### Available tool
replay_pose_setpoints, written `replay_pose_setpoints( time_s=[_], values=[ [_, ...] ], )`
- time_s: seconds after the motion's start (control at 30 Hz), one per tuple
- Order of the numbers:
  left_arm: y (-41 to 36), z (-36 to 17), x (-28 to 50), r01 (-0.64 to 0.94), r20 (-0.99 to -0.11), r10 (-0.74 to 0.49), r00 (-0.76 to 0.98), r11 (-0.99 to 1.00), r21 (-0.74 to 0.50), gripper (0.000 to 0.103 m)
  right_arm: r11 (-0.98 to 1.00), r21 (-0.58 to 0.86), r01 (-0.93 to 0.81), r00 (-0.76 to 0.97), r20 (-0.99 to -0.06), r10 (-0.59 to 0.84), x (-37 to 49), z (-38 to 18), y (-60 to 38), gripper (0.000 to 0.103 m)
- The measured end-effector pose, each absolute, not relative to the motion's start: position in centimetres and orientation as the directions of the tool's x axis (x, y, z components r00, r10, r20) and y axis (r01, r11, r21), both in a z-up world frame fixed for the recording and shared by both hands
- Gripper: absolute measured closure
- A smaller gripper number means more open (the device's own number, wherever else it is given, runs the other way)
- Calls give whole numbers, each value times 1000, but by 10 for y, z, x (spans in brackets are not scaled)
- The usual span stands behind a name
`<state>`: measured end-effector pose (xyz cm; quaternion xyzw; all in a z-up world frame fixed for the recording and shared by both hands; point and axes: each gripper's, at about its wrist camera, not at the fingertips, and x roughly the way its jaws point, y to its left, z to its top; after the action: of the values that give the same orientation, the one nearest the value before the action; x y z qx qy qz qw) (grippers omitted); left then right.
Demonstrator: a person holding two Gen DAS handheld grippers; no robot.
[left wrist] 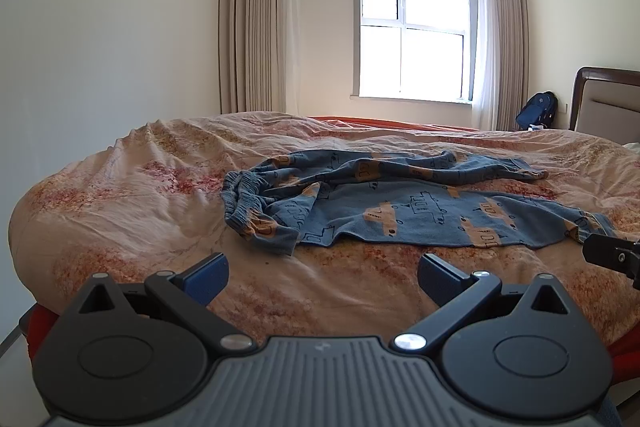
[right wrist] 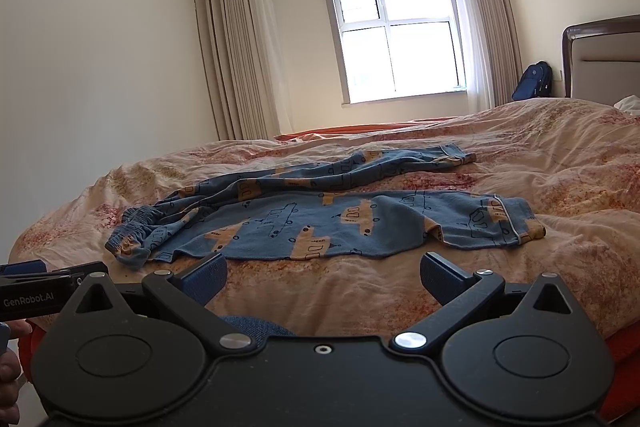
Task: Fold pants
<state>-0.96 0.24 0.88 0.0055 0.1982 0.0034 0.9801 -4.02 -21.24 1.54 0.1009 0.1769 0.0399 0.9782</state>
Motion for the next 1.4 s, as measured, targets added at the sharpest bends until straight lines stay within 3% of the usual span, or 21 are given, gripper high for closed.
replay_pose_setpoints(
  time_s=[0.97, 1.4],
  values=[
    [1, 7, -9, -10, -394, 17, 919, 1000, 20, 0, 976, 214, -47, 933, -340, 119, -41, 15, -211, 0],
    [-2, 0, 31, -10, -470, 16, 883, 1000, 16, 0, 976, 205, -76, 909, -388, 153, -14, 7, -213, 0]
  ],
)
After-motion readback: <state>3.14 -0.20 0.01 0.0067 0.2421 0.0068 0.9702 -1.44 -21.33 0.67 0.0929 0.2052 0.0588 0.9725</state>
